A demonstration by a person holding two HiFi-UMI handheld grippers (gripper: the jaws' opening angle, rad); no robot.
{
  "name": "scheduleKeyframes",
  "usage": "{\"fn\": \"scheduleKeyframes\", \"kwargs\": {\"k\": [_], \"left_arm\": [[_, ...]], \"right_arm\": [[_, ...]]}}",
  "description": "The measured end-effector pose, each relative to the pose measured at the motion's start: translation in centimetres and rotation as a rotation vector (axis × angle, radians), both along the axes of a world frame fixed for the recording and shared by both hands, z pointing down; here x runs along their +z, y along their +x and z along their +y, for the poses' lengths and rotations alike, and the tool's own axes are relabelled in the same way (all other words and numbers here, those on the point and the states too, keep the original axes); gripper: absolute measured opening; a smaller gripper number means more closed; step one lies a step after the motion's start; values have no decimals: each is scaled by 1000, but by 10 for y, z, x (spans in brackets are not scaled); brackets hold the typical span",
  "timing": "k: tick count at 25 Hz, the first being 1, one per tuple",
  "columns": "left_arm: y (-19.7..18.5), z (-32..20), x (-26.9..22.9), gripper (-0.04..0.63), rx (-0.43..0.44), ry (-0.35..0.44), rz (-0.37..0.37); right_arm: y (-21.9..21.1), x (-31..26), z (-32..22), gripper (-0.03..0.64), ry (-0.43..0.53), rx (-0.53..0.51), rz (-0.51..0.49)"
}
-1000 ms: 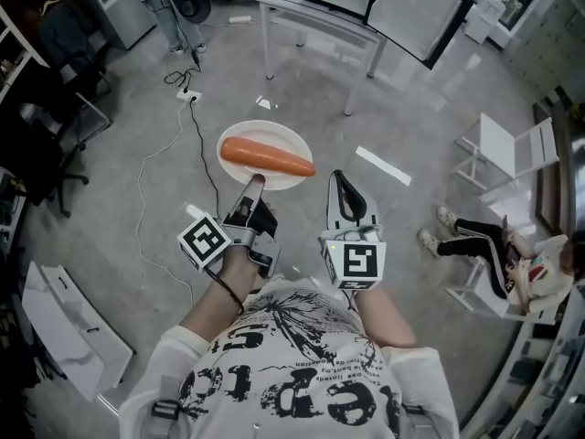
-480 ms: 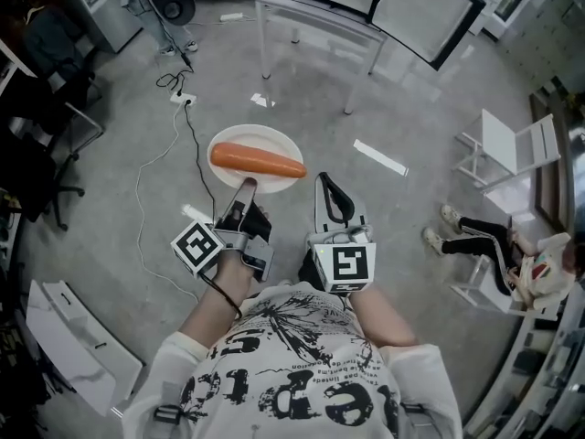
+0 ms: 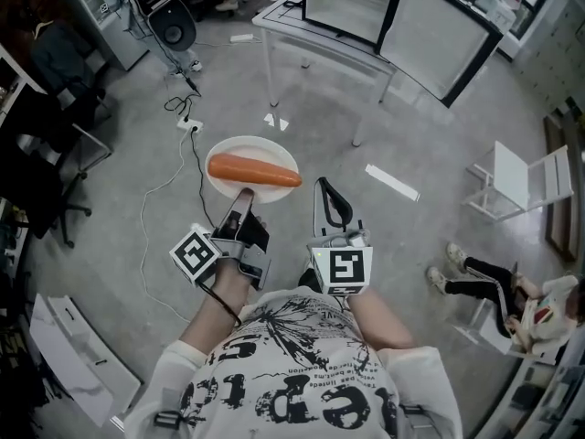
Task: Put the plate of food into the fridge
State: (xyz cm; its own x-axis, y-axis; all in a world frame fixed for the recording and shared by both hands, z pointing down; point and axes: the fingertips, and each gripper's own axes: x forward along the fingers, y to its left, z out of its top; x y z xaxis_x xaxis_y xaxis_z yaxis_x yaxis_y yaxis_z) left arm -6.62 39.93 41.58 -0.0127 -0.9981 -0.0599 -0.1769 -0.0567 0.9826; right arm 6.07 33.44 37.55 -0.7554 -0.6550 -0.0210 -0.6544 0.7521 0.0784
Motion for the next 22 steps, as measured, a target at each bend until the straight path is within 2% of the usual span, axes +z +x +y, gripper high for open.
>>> {"fn": "scheduleKeyframes", "kwargs": {"k": [7,13,19,22], "left_arm": [[0,-105,-24,23,-14,58,-1],[4,-163,-26,23,16,49,-4],[-4,-219,-21,23,64,39,17],[-15,-252,-16,23,102,38,33]], "right_arm": [[-1,-15,-107,0,16,-36,-13],[-2,-5,-160,0,-17,-65,2],[-8,-2,-202,0,-7,-27,18],[-15,-5,-227,0,45,41,29]]}}
